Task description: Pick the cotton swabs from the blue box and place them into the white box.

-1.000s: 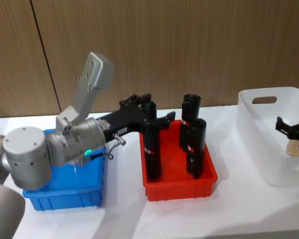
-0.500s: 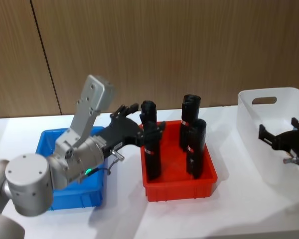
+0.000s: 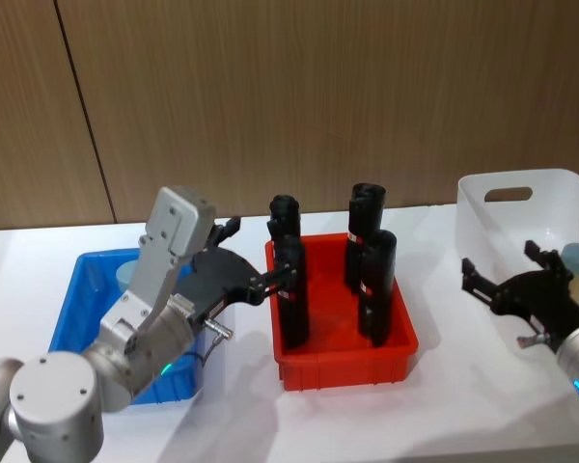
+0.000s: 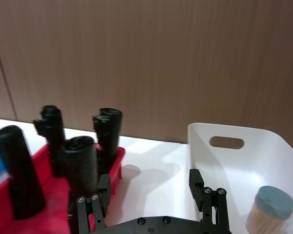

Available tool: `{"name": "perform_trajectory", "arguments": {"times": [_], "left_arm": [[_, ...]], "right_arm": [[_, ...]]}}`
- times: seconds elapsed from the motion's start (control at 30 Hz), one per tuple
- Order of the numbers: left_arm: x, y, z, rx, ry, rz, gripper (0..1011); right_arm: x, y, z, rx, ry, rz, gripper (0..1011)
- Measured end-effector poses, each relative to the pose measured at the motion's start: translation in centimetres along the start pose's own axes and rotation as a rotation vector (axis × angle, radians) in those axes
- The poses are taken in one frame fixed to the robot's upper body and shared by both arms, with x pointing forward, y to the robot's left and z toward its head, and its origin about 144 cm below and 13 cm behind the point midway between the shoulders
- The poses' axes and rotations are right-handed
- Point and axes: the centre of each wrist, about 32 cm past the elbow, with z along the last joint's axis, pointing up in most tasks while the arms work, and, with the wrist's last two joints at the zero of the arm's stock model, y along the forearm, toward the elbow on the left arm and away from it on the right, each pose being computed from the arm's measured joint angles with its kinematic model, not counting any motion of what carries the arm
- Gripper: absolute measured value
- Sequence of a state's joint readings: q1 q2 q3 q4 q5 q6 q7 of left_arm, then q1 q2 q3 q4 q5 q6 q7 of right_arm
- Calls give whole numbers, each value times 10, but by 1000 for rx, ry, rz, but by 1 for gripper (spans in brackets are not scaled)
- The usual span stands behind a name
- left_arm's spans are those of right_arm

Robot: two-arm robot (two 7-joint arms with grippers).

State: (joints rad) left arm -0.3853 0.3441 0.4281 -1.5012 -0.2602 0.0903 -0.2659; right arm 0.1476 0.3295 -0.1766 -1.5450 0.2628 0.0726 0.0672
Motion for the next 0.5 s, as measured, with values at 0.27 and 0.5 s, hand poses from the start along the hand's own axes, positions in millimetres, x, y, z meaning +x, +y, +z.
{"name": "perform_trajectory", "arguments": {"times": [0.27,0.5], "left_arm": [[-16,13,-8,-13,-23,79,999],[-30,24,-14,-25,-38,140,1000]], "right_arm": [[-23,-21,4,41,18,59,1002],[-39,-37,8,71,36,101,1002]]}}
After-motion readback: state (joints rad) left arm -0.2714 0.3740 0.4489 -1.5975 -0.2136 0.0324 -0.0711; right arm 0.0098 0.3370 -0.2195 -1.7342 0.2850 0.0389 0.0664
